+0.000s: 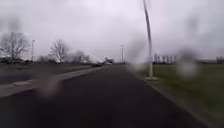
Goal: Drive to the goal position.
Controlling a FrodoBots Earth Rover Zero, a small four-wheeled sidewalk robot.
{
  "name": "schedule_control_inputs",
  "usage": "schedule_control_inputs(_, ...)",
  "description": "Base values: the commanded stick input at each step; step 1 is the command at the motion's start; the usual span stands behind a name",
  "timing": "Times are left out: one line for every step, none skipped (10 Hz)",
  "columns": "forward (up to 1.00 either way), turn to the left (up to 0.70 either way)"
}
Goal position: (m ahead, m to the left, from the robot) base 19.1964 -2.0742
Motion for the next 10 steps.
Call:
schedule_control_inputs(1.0,0.4)
schedule_control_inputs(1.0,0.0)
schedule_control_inputs(1.0,0.0)
schedule_control_inputs(1.0,0.0)
schedule_control_inputs(1.0,0.0)
schedule_control_inputs(1.0,0.0)
schedule_control_inputs(1.0,0.0)
schedule_control_inputs(1.0,0.1)
schedule_control_inputs(1.0,0.26)
schedule_control_inputs(1.0,0.26)
